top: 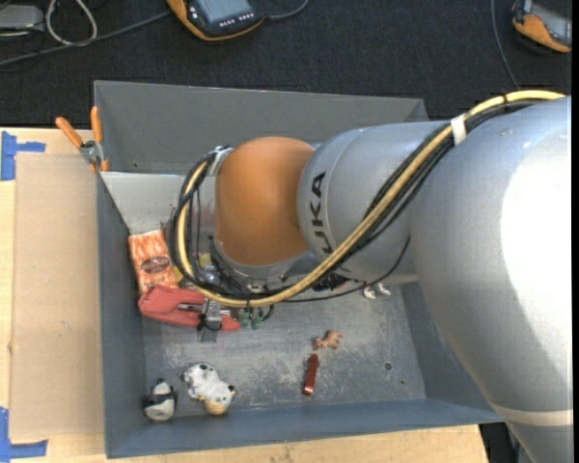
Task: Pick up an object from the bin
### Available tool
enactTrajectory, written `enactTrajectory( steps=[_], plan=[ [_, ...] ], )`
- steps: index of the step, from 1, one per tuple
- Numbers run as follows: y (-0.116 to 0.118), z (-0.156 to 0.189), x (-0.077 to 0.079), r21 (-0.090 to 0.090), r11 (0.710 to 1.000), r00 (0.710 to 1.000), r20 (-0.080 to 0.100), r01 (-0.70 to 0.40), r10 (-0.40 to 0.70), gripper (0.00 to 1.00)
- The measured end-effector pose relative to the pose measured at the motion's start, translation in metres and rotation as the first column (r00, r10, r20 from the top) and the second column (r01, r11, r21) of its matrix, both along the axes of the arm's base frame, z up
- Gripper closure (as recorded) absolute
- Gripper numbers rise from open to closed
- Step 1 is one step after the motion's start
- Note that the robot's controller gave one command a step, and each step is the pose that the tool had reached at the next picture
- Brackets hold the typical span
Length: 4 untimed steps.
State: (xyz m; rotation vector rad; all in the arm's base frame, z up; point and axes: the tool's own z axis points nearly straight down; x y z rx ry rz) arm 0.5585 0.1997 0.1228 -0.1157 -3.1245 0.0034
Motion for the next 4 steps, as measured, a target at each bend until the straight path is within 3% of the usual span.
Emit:
enactTrajectory(
  steps=[1, 2, 3, 4],
  plan=[
    [0.003, 0.064, 0.017, 0.001, 0.995, 0.995, -0.002, -0.098, 0.098, 1.00],
    [0.007, 0.004, 0.034, 0.002, 0.993, 0.993, 0.004, -0.115, 0.115, 1.00],
    [0.008, 0.051, 0.034, 0.001, 0.991, 0.991, -0.003, -0.135, 0.135, 1.00],
    [0.007, 0.070, 0.038, 0.002, 0.989, 0.989, 0.004, -0.147, 0.147, 1.00]
  ],
)
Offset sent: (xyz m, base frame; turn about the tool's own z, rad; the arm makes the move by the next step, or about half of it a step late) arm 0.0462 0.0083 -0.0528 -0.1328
